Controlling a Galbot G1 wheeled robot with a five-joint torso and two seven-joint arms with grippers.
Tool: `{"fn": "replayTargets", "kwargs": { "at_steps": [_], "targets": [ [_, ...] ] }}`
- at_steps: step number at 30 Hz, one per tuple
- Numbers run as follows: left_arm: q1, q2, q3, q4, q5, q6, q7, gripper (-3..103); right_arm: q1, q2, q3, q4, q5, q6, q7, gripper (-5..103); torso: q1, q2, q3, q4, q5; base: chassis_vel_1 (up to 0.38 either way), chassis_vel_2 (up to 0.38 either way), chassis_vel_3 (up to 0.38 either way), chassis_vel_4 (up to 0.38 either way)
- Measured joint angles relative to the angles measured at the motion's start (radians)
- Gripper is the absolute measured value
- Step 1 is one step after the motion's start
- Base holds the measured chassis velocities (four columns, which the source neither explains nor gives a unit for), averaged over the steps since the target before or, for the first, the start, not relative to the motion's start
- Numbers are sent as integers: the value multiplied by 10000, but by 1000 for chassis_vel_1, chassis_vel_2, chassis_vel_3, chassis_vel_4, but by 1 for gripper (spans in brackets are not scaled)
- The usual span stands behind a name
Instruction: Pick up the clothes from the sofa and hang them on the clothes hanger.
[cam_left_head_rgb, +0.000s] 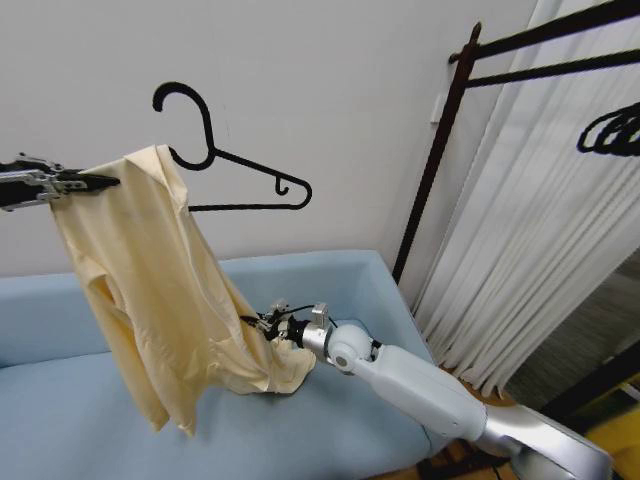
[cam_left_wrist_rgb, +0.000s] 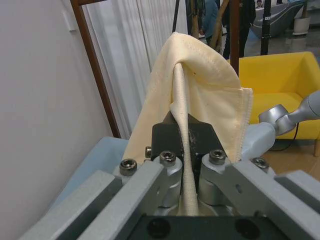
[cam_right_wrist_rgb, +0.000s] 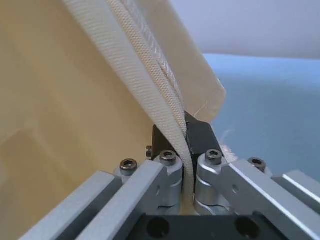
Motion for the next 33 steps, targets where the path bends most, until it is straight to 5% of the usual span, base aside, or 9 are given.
{"fn": "replayTargets", "kwargs": {
  "at_steps": [10,33],
  "targets": [
    [-70,-354,-11,-270,46,2,-28,2,122,43,1491,41,-266,145,1036,0,0,0,1,0,1,0,0,0,0],
    [-139,-1486,-45,-1010,1840,-230,-457,2,3690,-1055,2725,-81,451,-803,1011,0,0,0,0,0,0,0,0,0,0]
  ]
}}
